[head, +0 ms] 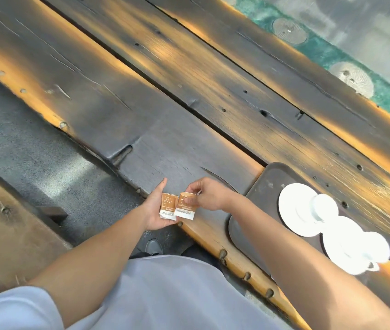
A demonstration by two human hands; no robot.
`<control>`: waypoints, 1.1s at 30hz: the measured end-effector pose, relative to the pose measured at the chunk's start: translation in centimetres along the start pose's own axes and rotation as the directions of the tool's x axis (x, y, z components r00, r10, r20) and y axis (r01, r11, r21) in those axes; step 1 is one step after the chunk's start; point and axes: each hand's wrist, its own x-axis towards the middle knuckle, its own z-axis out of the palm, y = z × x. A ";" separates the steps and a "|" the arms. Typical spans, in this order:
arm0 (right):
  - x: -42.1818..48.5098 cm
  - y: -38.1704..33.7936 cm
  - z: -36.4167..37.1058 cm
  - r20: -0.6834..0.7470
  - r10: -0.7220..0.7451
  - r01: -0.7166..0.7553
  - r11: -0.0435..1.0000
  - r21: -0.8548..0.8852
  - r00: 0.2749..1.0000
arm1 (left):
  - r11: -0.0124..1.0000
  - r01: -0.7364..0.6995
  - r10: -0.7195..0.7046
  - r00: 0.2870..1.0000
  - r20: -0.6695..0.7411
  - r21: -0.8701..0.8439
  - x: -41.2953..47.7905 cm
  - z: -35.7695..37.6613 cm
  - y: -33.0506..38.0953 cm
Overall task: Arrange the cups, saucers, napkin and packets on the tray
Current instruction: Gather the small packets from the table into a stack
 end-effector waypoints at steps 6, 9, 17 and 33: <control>-0.2 -1.2 1.2 0.061 -0.045 0.046 0.999 -0.021 0.997 | 0.999 -0.029 0.025 0.993 0.115 0.028 -1.1 -0.1 -0.1; 0.3 -1.9 1.8 0.071 -0.062 0.065 0.997 -0.037 0.996 | 0.999 -0.048 0.045 0.989 0.140 0.019 -1.6 -0.4 -0.1; 1.5 -2.6 2.5 0.042 -0.104 0.108 0.988 -0.110 0.994 | 0.997 -0.061 0.055 0.987 0.151 0.038 -1.9 -1.5 -0.2; 2.1 -2.5 3.5 -0.091 -0.106 0.088 0.979 -0.183 0.990 | 0.999 -0.049 0.048 0.993 0.109 0.005 -2.6 0.4 -0.3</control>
